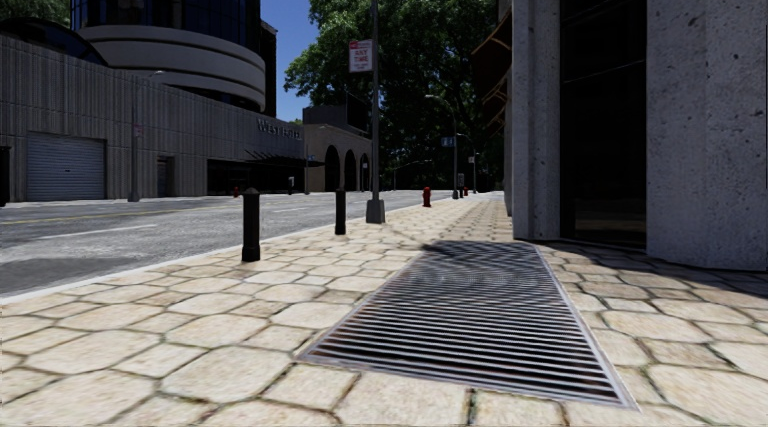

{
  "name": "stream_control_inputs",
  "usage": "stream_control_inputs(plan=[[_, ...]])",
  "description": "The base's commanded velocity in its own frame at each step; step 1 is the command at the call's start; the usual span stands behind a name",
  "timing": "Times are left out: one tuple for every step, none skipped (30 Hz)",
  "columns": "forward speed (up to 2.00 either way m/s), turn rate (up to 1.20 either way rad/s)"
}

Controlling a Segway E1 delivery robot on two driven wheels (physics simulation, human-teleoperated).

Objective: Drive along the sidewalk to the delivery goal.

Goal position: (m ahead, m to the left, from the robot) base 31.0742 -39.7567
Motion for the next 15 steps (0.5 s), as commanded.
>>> stream_control_inputs(plan=[[2.0, 0.0], [2.0, 0.0], [2.0, 0.0], [2.0, 0.0], [2.0, 0.0], [2.0, 0.0], [2.0, 0.0], [2.0, 0.0], [2.0, 0.0], [2.0, 0.0], [2.0, 0.0], [2.0, 0.0], [2.0, 0.0], [2.0, 0.0], [2.0, 0.0]])
